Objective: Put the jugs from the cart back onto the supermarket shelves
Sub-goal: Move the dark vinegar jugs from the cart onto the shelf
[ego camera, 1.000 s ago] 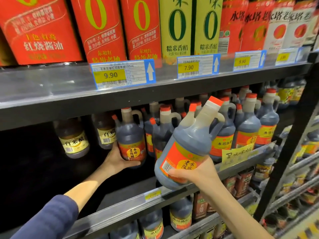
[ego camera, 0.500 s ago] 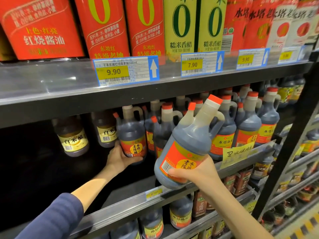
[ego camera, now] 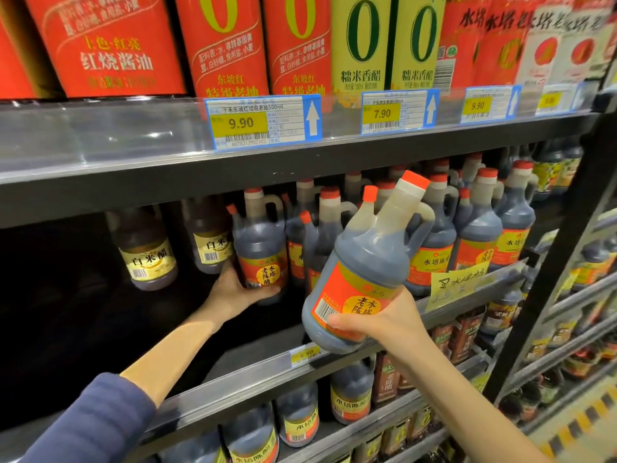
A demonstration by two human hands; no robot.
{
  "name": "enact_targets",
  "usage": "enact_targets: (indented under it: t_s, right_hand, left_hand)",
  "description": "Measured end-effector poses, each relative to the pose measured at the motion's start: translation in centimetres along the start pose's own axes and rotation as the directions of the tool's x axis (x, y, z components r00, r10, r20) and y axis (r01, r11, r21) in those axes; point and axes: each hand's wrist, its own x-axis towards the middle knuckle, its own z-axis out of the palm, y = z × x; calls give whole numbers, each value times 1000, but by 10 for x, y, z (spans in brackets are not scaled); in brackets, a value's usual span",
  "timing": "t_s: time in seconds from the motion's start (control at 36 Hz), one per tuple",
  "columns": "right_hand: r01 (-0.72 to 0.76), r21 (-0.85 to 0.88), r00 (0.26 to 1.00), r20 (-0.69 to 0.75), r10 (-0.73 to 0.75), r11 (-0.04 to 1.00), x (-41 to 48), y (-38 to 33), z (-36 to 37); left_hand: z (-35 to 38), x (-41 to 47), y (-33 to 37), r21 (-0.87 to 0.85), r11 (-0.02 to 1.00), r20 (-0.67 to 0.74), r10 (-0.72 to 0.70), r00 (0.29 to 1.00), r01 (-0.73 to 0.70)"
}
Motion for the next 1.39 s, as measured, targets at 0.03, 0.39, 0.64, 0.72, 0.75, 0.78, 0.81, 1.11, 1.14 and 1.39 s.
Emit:
enact_targets:
  t_s: [0.03, 0.39, 0.64, 0.72, 0.75, 0.78, 0.81, 1.11, 1.14, 1.39]
  right_hand:
    - [3, -9, 1000, 2, -3, 1000, -1, 1, 1]
    - [80, -2, 993, 84, -79, 997, -5, 2, 30]
    - [194, 20, 976, 102, -195, 981, -10, 2, 45]
    - [222, -14, 971, 92, -220, 975, -7, 1, 54]
    - [220, -17, 972, 91, -218, 975, -6, 2, 57]
    - [216, -17, 973, 84, -213, 976, -4, 3, 59]
    - [215, -29, 974, 76, -212, 976, -1, 5, 61]
    - [348, -292, 937, 135, -322, 891, 23, 17, 85]
    - [343, -312, 939, 134, -316, 886, 24, 18, 87]
    - [289, -481, 956, 194, -221, 828, 34, 29, 90]
  left_hand:
    - [-1, -9, 6, -31, 1000, -62, -1, 998, -1]
    - [10, -123, 87, -13, 966, 147, 256, 955, -257]
    - [13, -119, 97, 18, 949, 108, 310, 944, -314]
    - [7, -117, 93, 15, 951, 117, 305, 945, -308]
    - [4, -115, 92, 18, 952, 120, 300, 946, -304]
    - [2, -114, 90, 24, 953, 117, 298, 947, -303]
    - [1, -113, 89, 30, 953, 112, 296, 949, -301]
    - [-9, -90, 49, 22, 968, 86, 246, 965, -249]
    - [-10, -89, 45, 26, 973, 90, 228, 970, -231]
    - [-5, -78, 25, -30, 987, 61, 158, 986, -156]
